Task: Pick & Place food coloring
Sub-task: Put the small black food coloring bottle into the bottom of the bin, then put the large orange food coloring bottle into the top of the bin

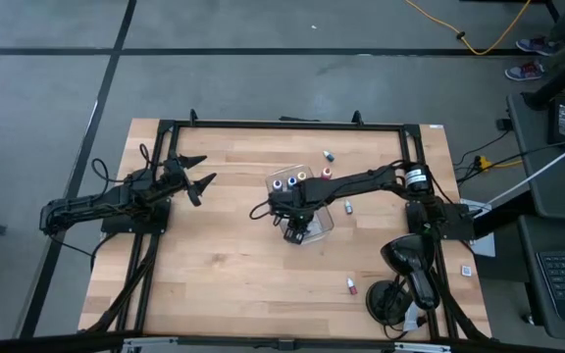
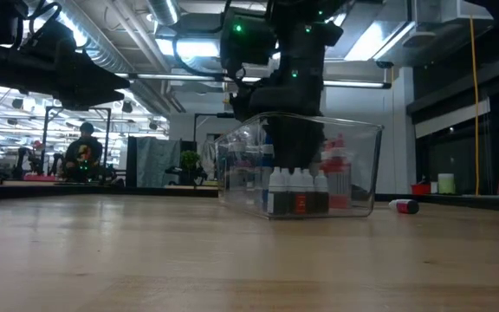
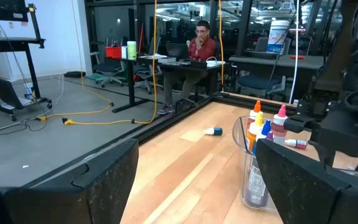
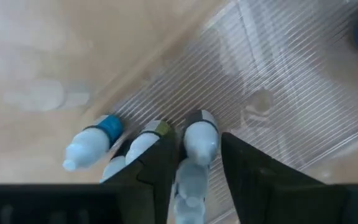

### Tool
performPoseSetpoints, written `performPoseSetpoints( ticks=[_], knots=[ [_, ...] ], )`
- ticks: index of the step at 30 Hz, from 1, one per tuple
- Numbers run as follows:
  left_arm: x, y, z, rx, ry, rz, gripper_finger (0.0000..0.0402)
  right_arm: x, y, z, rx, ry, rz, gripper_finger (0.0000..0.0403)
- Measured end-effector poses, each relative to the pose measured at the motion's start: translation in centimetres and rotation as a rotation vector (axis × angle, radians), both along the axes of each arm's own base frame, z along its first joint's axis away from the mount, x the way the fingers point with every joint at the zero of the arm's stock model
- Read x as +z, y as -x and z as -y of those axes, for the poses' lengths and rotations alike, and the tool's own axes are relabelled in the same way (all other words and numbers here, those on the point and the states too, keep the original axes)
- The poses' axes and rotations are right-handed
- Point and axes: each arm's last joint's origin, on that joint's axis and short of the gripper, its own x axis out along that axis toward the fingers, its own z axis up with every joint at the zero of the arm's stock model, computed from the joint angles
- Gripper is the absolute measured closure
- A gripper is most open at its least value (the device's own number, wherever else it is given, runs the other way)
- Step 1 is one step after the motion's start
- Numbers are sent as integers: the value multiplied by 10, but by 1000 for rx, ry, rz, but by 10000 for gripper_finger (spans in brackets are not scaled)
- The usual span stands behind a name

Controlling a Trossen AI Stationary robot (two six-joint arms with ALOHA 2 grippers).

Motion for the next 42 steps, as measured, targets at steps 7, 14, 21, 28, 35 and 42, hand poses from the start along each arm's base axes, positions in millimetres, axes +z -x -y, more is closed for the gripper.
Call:
performPoseSetpoints(
  ticks=[7, 14, 21, 28, 35, 42],
  knots=[
    [0, 0, 0, 0, 0, 0, 82, 18, -9, 1, -1, 0, 57, 237],
    [0, 0, 0, 0, 0, 0, 82, 32, -9, 4, -30, 5, 28, 224],
    [0, 0, 0, 0, 0, 0, 82, 64, -3, 7, -105, 45, 44, 224],
    [0, 0, 0, 0, 0, 0, 82, 98, 21, 9, -265, 59, 125, 224],
    [0, 0, 0, 0, 0, 0, 82, 113, 55, 10, -369, 94, 164, 224],
    [0, 0, 0, 0, 0, 0, 82, 128, 101, 9, -411, 165, 236, 220]
  ],
)
